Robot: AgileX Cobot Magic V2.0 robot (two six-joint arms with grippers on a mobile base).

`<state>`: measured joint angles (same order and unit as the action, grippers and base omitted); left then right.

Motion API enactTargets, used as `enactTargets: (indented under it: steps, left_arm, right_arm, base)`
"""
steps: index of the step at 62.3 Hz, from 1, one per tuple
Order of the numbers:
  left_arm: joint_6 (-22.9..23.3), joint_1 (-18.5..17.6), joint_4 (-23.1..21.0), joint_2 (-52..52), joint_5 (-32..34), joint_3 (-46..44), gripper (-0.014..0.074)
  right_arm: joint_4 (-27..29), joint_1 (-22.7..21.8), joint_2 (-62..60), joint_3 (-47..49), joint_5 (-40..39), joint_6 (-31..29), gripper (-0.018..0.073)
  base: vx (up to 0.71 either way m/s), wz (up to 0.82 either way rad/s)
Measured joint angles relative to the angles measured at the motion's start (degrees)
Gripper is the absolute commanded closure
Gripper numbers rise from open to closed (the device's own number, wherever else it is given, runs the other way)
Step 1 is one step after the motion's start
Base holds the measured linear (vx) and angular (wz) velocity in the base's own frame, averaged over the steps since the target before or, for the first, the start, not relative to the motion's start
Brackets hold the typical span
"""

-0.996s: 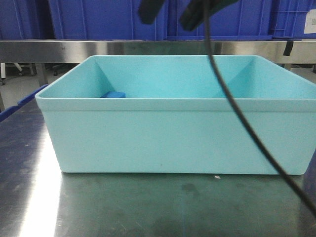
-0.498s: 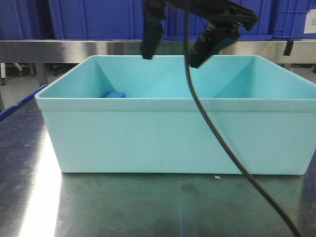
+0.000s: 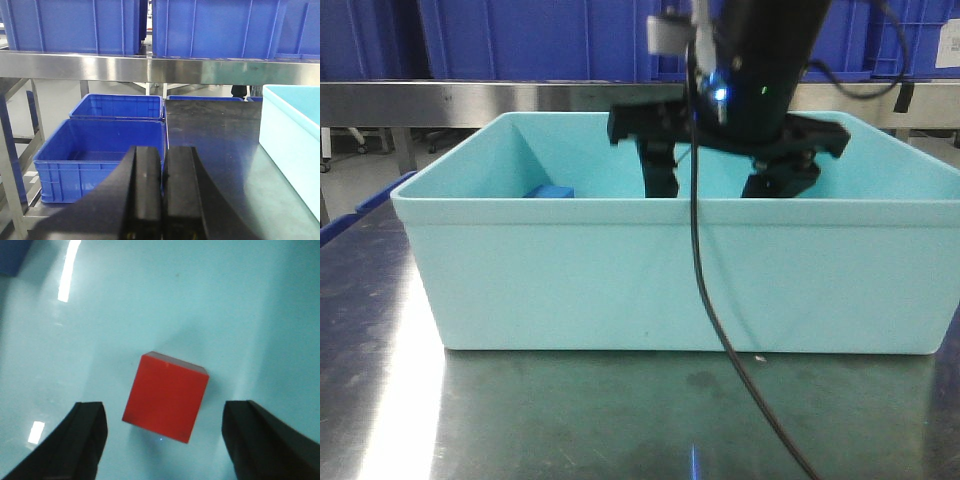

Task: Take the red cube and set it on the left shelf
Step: 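Lower the open right gripper into the teal bin over the red cube, then close the right gripper on the red cube and lift it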

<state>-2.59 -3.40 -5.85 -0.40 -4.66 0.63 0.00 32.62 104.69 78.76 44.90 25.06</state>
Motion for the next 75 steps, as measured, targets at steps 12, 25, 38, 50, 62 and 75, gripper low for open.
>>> enactTargets:
  steps: [12,25,38,50,62,75]
  left_arm:
    - [0.0,0.0,0.0,0.0,0.0,0.0,0.0495]
    - [0.0,0.0,0.0,0.0,0.0,0.0,0.0495]
    - [0.0,0.0,0.0,0.0,0.0,0.0,0.0495]
    - [0.0,0.0,0.0,0.0,0.0,0.0,0.0495]
    - [0.0,0.0,0.0,0.0,0.0,0.0,0.0495]
    - [0.0,0.0,0.0,0.0,0.0,0.0,0.0495]
  right_arm:
    - [-0.3,0.0,3.0,0.0,-3.4,0.1,-0.0029]
    - [-0.4,0.0,3.3,0.0,-5.5,0.1,0.0078]
    - [-0.6,0.0,3.3,0.0,-5.5,0.1,0.0344]
    - [-0.8,0.0,3.3,0.8,-3.9,0.1,0.0401]
    - [-0.9,0.0,-0.4,3.1,-1.9,-2.0,0.0401]
    - [-5.4,-0.1,-9.7,3.3,0.9,-4.2,0.0401]
  base:
    - [0.0,0.0]
    - [0.0,0.0]
    - [0.0,0.0]
    - [0.0,0.0]
    - [0.0,0.0]
    - [0.0,0.0]
